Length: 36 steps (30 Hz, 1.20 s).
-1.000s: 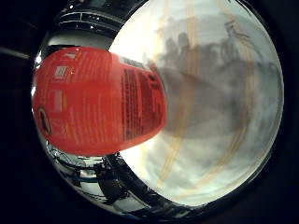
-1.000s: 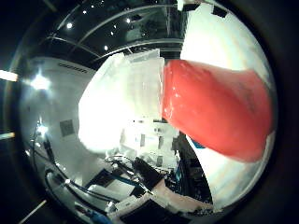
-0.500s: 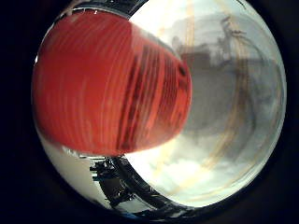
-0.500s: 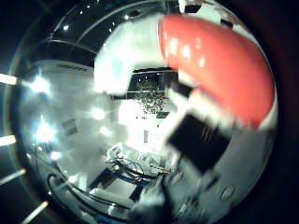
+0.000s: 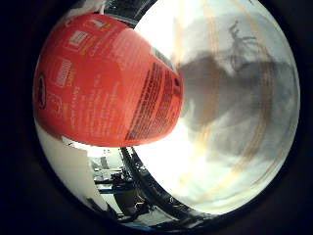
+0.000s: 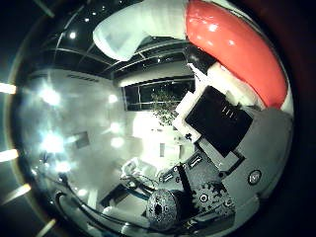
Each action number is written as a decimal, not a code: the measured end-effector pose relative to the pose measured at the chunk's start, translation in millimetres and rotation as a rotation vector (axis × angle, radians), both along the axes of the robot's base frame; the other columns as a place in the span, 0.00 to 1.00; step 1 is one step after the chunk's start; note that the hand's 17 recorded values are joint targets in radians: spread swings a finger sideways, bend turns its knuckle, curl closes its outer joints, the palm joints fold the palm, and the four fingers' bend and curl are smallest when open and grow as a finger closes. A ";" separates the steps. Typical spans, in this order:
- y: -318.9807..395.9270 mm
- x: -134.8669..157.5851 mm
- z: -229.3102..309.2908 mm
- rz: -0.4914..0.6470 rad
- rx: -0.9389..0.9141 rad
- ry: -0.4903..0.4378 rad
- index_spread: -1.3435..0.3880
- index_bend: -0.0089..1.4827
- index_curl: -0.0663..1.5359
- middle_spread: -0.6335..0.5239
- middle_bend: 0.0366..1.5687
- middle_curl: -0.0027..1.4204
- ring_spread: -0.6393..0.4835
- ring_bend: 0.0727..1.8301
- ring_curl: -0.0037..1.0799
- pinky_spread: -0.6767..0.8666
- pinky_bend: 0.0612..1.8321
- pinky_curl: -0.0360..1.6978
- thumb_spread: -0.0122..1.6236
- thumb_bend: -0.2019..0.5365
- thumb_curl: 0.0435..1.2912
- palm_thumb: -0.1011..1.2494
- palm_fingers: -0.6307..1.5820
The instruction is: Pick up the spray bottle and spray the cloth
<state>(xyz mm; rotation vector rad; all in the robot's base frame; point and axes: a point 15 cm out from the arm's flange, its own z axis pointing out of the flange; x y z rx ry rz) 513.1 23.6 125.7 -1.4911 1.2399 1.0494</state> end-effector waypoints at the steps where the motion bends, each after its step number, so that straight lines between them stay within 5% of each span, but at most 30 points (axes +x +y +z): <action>1: 0.7 -1.9 3.4 0.008 0.007 0.002 0.67 0.76 0.48 0.49 0.82 0.46 0.44 0.78 0.56 0.33 0.67 0.50 0.48 0.25 0.49 0.89 0.82; 18: -14.8 -65.3 69.9 0.338 -0.280 0.072 0.67 0.77 0.48 0.49 0.85 0.44 0.44 0.80 0.55 0.35 0.60 0.68 0.41 0.25 0.61 0.88 0.82; 24: 19.7 -72.5 101.5 0.455 -0.404 0.046 0.67 0.77 0.48 0.49 0.86 0.44 0.43 0.81 0.54 0.34 0.57 0.73 0.41 0.25 0.64 0.87 0.82; 36: 106.6 -115.6 115.8 0.728 -0.595 0.166 0.67 0.77 0.49 0.49 0.86 0.43 0.43 0.81 0.54 0.34 0.54 0.78 0.40 0.25 0.67 0.86 0.82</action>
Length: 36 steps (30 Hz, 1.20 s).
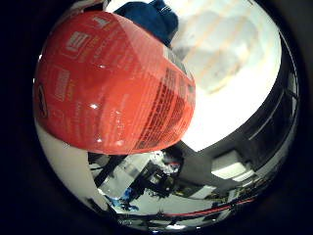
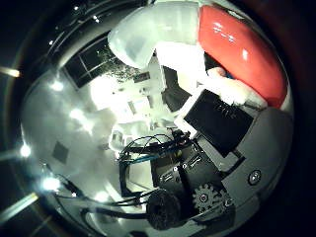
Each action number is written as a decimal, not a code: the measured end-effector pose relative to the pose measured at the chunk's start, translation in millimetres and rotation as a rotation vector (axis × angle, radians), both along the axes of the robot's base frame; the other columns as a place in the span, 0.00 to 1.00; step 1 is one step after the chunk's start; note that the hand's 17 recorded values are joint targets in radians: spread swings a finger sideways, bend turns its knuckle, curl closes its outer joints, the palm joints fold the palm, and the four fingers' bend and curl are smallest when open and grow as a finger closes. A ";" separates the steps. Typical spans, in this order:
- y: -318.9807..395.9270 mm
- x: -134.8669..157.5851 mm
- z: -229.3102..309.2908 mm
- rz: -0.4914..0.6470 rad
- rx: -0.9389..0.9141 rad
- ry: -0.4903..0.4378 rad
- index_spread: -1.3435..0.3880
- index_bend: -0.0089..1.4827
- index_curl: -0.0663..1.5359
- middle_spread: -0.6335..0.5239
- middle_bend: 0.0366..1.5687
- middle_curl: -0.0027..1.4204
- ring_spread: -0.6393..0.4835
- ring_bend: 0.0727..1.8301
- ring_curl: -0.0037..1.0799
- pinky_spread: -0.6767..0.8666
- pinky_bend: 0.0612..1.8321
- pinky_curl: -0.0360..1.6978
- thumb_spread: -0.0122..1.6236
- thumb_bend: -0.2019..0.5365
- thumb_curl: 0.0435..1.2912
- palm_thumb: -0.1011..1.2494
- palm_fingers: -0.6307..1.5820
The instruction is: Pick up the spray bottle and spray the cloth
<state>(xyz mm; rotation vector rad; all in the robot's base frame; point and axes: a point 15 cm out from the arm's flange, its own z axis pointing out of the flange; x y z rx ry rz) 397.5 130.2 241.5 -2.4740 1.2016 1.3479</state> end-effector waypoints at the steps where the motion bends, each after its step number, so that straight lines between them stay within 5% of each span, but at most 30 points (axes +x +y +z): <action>1: 4.4 -0.2 2.9 0.024 -0.027 -0.003 0.67 0.77 0.49 0.49 0.86 0.43 0.43 0.81 0.54 0.34 0.54 0.78 0.40 0.25 0.67 0.86 0.82; 17: 55.3 -33.2 1.0 0.202 -0.266 0.108 0.66 0.77 0.49 0.48 0.86 0.43 0.43 0.81 0.53 0.33 0.53 0.79 0.39 0.25 0.69 0.85 0.83; 36: 77.2 -35.1 -36.0 0.175 -0.448 0.109 0.66 0.77 0.49 0.48 0.86 0.43 0.43 0.81 0.53 0.33 0.53 0.79 0.38 0.25 0.69 0.85 0.83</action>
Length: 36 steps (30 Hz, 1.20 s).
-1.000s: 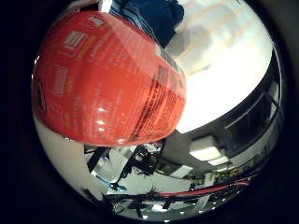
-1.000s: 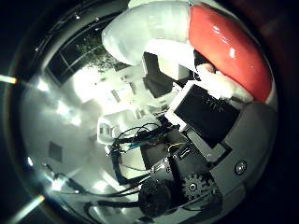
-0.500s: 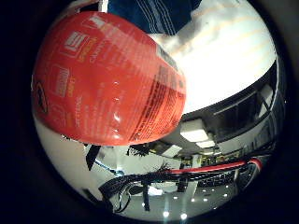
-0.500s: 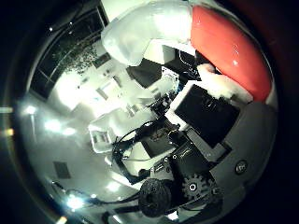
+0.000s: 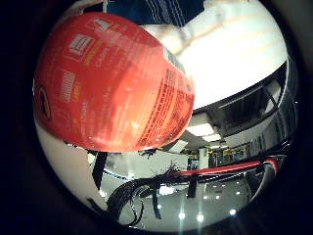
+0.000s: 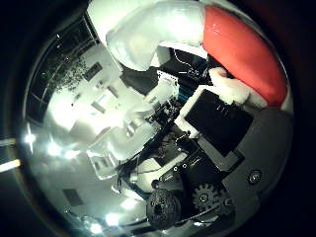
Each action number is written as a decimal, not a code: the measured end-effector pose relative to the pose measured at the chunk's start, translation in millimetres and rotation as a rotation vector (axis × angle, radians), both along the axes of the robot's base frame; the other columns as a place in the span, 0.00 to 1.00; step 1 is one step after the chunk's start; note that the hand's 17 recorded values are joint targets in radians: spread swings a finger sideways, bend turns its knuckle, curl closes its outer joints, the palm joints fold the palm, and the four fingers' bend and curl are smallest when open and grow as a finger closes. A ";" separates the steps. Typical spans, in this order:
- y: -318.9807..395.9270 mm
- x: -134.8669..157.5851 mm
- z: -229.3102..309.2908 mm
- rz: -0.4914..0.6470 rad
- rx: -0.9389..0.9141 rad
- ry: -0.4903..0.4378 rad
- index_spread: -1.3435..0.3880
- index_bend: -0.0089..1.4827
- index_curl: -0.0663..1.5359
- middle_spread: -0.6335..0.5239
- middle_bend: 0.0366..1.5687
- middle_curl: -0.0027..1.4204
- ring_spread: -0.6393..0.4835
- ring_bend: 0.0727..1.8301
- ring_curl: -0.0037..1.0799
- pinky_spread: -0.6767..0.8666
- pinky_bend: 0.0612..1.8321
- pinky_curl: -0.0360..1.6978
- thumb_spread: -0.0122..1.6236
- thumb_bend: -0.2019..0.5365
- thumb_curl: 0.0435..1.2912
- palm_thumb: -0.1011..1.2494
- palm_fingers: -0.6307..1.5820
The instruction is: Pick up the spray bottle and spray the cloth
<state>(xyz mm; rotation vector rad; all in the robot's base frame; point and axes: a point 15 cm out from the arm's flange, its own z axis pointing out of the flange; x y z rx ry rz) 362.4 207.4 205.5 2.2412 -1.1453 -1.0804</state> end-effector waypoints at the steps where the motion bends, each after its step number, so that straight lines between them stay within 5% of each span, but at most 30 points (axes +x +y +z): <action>1: -0.8 1.6 -2.9 -0.002 -0.007 -0.005 0.66 0.77 0.49 0.48 0.86 0.43 0.43 0.81 0.53 0.33 0.53 0.79 0.38 0.25 0.69 0.85 0.83; 36: -3.7 10.0 -5.1 -0.011 0.001 -0.038 0.66 0.77 0.48 0.48 0.86 0.43 0.43 0.81 0.54 0.32 0.54 0.79 0.38 0.25 0.69 0.84 0.83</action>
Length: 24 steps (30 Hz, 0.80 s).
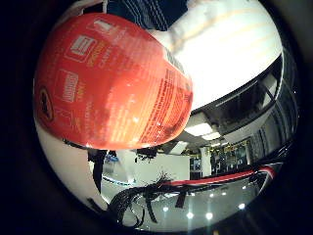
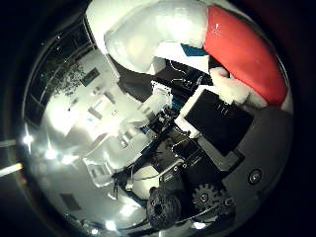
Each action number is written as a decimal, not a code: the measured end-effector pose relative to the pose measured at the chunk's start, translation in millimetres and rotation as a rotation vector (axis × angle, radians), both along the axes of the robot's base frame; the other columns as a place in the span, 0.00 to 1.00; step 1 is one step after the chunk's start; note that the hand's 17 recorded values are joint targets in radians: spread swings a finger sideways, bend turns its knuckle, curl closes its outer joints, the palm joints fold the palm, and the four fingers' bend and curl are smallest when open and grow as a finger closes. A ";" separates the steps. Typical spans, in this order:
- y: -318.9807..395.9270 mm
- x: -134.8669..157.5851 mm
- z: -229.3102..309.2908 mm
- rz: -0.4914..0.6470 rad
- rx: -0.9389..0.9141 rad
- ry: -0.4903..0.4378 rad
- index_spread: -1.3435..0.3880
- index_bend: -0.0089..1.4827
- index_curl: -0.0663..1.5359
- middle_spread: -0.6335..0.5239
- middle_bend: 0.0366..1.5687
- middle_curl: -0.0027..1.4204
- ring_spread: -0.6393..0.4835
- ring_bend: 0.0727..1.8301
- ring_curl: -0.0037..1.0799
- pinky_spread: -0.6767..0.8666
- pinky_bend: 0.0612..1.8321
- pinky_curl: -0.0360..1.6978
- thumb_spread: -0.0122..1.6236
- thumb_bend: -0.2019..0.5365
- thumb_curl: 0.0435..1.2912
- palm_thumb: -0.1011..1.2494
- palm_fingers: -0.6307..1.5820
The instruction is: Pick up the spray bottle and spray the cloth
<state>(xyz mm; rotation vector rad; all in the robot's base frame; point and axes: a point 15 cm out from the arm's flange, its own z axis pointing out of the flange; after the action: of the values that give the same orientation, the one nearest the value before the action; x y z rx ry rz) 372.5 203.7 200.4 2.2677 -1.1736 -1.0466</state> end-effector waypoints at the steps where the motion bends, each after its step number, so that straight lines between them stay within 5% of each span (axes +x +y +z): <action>1: 0.5 0.3 0.4 0.001 0.004 -0.002 0.66 0.77 0.48 0.48 0.86 0.43 0.43 0.81 0.54 0.32 0.54 0.79 0.38 0.24 0.69 0.84 0.83; 24: 142.4 -0.8 91.9 0.018 0.595 -0.179 0.66 0.77 0.49 0.48 0.86 0.43 0.44 0.81 0.54 0.32 0.53 0.81 0.36 0.25 0.69 0.85 0.82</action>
<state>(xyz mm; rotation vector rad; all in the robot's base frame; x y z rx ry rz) 371.6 346.1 292.3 2.8670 -0.9940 -1.3467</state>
